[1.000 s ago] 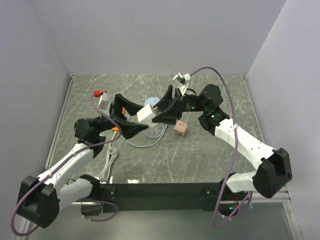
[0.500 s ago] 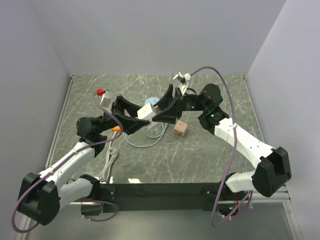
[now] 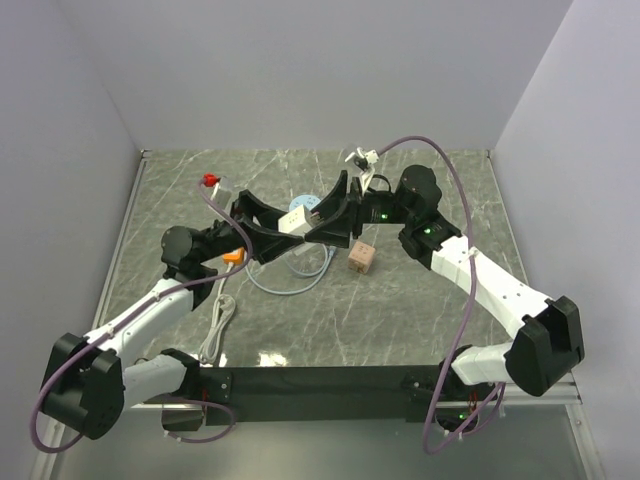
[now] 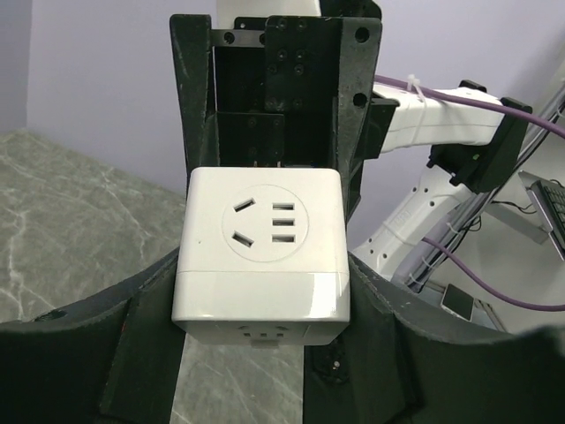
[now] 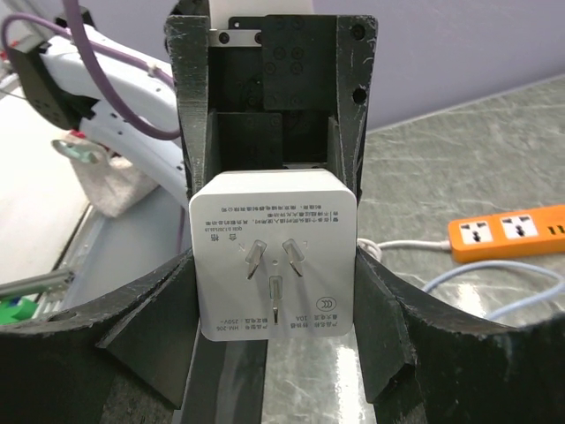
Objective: Insert the plug
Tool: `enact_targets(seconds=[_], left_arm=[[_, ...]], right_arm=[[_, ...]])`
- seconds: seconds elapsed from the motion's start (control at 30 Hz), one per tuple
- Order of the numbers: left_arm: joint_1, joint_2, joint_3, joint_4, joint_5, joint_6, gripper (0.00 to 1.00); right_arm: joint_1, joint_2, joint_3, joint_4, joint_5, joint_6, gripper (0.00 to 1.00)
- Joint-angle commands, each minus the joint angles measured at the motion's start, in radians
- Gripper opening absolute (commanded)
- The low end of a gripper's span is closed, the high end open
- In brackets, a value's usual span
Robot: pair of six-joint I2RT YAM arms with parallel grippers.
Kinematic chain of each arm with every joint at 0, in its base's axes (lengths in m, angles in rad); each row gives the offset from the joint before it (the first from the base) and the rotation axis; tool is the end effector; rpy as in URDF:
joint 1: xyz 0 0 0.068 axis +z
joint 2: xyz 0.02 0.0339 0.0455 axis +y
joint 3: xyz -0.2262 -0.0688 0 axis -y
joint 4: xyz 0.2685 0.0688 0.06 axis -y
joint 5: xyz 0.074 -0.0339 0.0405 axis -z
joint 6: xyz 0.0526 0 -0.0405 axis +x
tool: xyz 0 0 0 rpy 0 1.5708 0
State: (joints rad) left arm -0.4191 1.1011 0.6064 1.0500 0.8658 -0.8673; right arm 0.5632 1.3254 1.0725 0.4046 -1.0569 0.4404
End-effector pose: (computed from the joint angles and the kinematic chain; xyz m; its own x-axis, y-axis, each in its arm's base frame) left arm 0.2342 -0.1482 0.2975 -0.3404 -0.3894 -0.8559 0.9202 0.0490 -0.3883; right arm 0.2620 0.2196 0.3389 -0.3066 0.0542 -0.9503 -0.9503 -0.0741 0.3024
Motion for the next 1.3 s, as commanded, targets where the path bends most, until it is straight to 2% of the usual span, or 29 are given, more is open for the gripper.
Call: enact_targets(seconds=[0.0,0.03,0.13,0.3,0.5,0.63,0.7,0.77,0.83,0.87,0.9,0.93,1.13,1.23,1.27], left_arm=[[-0.018,0.003,0.043,0.016,-0.024,-0.001,0.01],[-0.018,0.003,0.041,0.010,-0.027,0.014,0.01],[-0.018,-0.013,0.038,-0.030,-0.031,0.045,0.01],[-0.018,-0.037,0.006,0.033,-0.011,0.040,0.01],[-0.018,-0.046,0.010,-0.061,-0.048,0.097,0.01],[-0.017,-0.027,0.023,-0.094,-0.082,0.108,0.01],[-0.017,-0.014,0.041,-0.149,-0.112,0.109,0.01],[-0.017,-0.004,0.067,-0.200,-0.169,0.102,0.01],[-0.017,0.012,0.085,-0.269,-0.215,0.080,0.01],[-0.017,0.029,0.107,-0.312,-0.269,0.050,0.01],[-0.017,0.039,0.116,-0.338,-0.301,0.034,0.01],[-0.017,0.046,0.125,-0.355,-0.335,0.024,0.01],[-0.018,0.060,0.179,-0.545,-0.522,-0.053,0.01],[-0.018,0.040,0.210,-0.675,-0.634,-0.071,0.01],[-0.018,0.031,0.226,-0.703,-0.649,-0.078,0.01]], right_arm=[[0.020,-0.011,0.024,-0.081,0.136,-0.137,0.65],[0.015,-0.011,0.029,-0.095,0.147,-0.152,0.85],[-0.011,-0.014,0.021,-0.089,0.173,-0.151,0.86],[-0.058,0.018,-0.003,0.046,0.086,-0.043,0.86],[-0.154,-0.034,-0.086,0.175,0.071,0.040,0.87],[-0.190,-0.098,-0.124,0.137,0.092,0.002,0.87],[-0.189,-0.133,-0.138,0.082,0.141,-0.074,0.87],[-0.174,-0.204,-0.181,0.038,0.202,-0.171,0.87],[-0.088,-0.277,-0.206,-0.034,0.387,-0.283,0.87],[-0.047,-0.294,-0.210,-0.105,0.485,-0.392,0.87],[0.034,-0.307,-0.218,-0.121,0.617,-0.431,0.87],[0.058,-0.324,-0.241,-0.118,0.671,-0.462,0.87],[0.174,-0.396,-0.397,0.057,0.961,-0.531,0.87],[0.236,-0.393,-0.442,0.126,1.083,-0.615,0.87],[0.282,-0.384,-0.448,0.161,1.170,-0.668,0.86]])
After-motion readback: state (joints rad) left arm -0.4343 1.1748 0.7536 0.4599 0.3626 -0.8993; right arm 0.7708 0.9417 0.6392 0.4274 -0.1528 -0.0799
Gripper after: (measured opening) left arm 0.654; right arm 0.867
